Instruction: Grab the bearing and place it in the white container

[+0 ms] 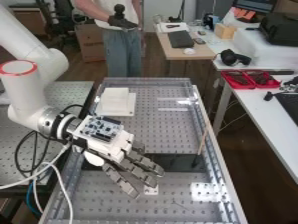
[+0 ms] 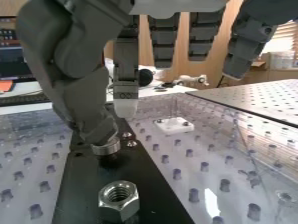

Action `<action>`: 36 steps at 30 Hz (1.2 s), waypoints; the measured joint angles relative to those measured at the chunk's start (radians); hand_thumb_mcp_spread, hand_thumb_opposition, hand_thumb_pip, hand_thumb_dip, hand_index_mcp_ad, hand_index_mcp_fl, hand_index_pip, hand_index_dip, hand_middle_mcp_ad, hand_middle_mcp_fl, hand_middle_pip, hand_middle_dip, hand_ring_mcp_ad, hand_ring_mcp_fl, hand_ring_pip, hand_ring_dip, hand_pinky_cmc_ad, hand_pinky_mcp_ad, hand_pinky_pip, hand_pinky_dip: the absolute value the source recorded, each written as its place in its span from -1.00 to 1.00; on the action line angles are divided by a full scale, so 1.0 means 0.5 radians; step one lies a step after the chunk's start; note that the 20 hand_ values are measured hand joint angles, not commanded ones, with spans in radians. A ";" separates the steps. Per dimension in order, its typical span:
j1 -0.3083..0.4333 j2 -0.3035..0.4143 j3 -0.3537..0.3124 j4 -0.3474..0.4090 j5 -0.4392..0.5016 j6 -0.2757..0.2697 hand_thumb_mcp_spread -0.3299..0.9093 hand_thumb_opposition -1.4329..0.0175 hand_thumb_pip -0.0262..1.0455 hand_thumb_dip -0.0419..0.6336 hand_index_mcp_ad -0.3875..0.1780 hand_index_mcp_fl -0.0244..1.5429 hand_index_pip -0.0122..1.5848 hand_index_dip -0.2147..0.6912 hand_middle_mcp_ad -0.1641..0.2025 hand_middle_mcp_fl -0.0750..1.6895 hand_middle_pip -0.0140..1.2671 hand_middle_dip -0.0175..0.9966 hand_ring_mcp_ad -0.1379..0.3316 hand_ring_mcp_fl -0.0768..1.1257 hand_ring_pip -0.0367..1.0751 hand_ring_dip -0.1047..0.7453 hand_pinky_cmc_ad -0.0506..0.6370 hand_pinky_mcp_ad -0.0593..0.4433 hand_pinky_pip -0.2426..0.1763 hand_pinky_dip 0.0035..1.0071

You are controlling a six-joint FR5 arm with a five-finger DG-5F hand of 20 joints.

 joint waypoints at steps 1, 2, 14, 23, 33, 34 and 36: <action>0.000 -0.002 0.001 0.004 -0.004 -0.013 0.15 -0.26 0.36 -0.04 0.09 -0.94 0.95 -0.01 0.38 -0.89 -0.76 -0.66 0.35 -0.88 -0.76 -0.61 0.42 0.53 -0.27 -0.60; 0.000 -0.004 0.002 0.014 -0.009 -0.031 0.15 -0.26 0.36 -0.04 0.09 -0.94 0.95 0.00 0.38 -0.89 -0.76 -0.66 0.35 -0.88 -0.76 -0.61 0.41 0.53 -0.28 -0.60; 0.008 -0.025 0.016 -0.011 -0.036 -0.110 0.14 -0.25 0.36 -0.03 0.09 -0.94 0.95 0.00 0.37 -0.89 -0.78 -0.66 0.27 -0.87 -0.78 -0.61 0.42 0.53 -0.27 -0.60; 0.016 -0.026 0.013 -0.019 -0.029 -0.117 0.09 -0.22 0.36 -0.03 0.09 -0.94 0.93 -0.01 0.38 -0.89 -0.78 -0.66 0.29 -0.88 -0.79 -0.61 0.42 0.53 -0.27 -0.57; 0.025 -0.017 0.008 -0.025 -0.011 -0.113 0.07 -0.22 0.36 -0.03 0.10 -0.94 0.85 -0.01 0.38 -0.89 -0.78 -0.66 0.27 -0.88 -0.79 -0.61 0.43 0.53 -0.27 -0.53; 0.025 -0.016 0.008 -0.026 -0.007 -0.117 0.07 -0.22 0.36 -0.03 0.10 -0.94 0.83 -0.01 0.37 -0.89 -0.78 -0.66 0.27 -0.88 -0.79 -0.61 0.43 0.53 -0.27 -0.54; 0.026 -0.015 0.006 -0.026 -0.005 -0.117 0.07 -0.22 0.36 -0.05 0.10 -0.94 0.82 -0.01 0.37 -0.90 -0.80 -0.66 0.29 -0.88 -0.80 -0.61 0.43 0.53 -0.27 -0.52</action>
